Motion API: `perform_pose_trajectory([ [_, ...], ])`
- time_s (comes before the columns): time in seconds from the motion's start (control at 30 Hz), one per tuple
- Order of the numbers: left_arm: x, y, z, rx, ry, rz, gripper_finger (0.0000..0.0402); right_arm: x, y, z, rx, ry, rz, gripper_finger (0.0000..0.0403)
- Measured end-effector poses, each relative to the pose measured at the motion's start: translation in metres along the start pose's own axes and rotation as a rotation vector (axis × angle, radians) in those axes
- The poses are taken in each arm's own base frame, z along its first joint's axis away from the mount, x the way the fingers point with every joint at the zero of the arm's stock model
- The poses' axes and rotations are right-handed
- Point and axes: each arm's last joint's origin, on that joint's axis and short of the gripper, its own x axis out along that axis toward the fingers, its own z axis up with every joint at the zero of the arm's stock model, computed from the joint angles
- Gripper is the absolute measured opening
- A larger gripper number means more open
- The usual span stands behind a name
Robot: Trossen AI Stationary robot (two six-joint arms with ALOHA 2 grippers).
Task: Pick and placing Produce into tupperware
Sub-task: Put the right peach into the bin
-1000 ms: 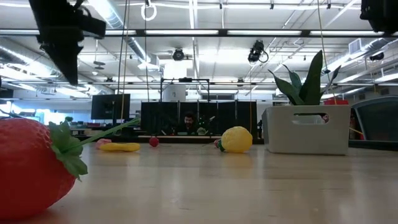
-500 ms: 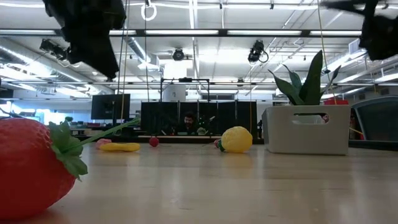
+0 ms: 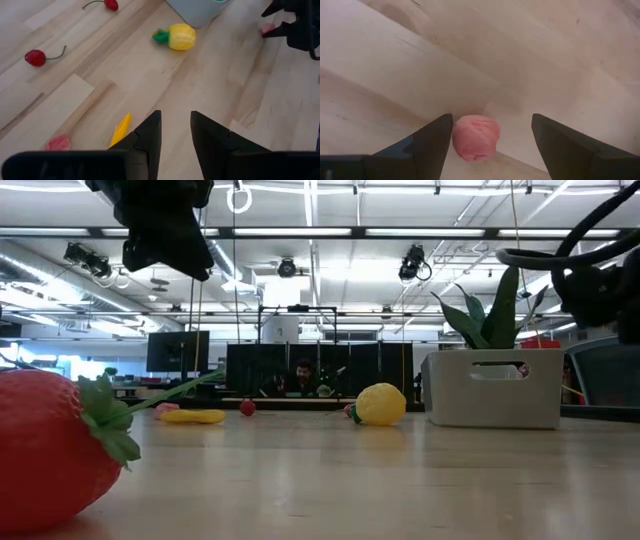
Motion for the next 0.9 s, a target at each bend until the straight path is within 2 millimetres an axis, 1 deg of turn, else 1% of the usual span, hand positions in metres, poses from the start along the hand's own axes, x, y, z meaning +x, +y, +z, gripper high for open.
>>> perform_pose_trajectory([
  [0.13,0.0,0.0,0.0,0.0,0.0,0.0,0.011,-0.003,0.004,-0.002,-0.019,0.001,0.021,0.0282],
  [0.23,0.0,0.0,0.0,0.0,0.0,0.0,0.011,-0.001,0.003,-0.003,-0.02,-0.003,0.025,0.026],
  [0.37,0.0,0.0,0.0,0.0,0.0,0.0,0.0109,-0.001,0.004,-0.003,-0.017,-0.004,0.033,0.0212],
  [0.57,0.0,0.0,0.0,0.0,0.0,0.0,0.01,-0.001,0.004,-0.003,-0.017,-0.008,0.037,0.0122],
  [0.7,0.0,0.0,0.0,0.009,0.0,0.0,0.0093,0.0,0.002,-0.001,-0.042,-0.081,0.029,0.007],
  [0.8,0.0,0.0,0.0,0.015,0.0,0.0,0.0088,-0.001,0.003,0.002,-0.091,-0.17,0.031,0.0044],
  [0.9,0.0,0.0,0.0,0.017,0.001,0.001,0.0083,-0.01,0.008,0.008,-0.133,-0.239,0.066,0.0041],
])
